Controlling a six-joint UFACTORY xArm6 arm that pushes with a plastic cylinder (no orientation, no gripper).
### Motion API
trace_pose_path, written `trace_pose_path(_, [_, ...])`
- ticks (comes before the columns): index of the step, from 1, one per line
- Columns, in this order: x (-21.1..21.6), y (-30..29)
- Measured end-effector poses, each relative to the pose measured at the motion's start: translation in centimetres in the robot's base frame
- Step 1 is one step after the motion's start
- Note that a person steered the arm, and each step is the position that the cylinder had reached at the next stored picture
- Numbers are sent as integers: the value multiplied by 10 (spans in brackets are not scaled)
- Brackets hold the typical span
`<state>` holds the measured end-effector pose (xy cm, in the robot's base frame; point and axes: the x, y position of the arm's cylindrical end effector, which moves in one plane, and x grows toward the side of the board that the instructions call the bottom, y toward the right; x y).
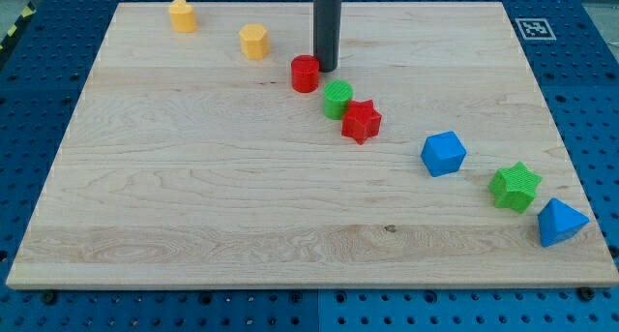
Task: Slide red circle closer to green circle
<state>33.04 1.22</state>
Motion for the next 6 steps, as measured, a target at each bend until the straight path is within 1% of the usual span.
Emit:
trace_pose_path(1, [-15, -32])
trace_pose_path(2, [-27, -52])
trace_pose_path(3, [-25, -59])
trace_pose_path(5, [13, -59])
trace_pose_path(6, [22, -45])
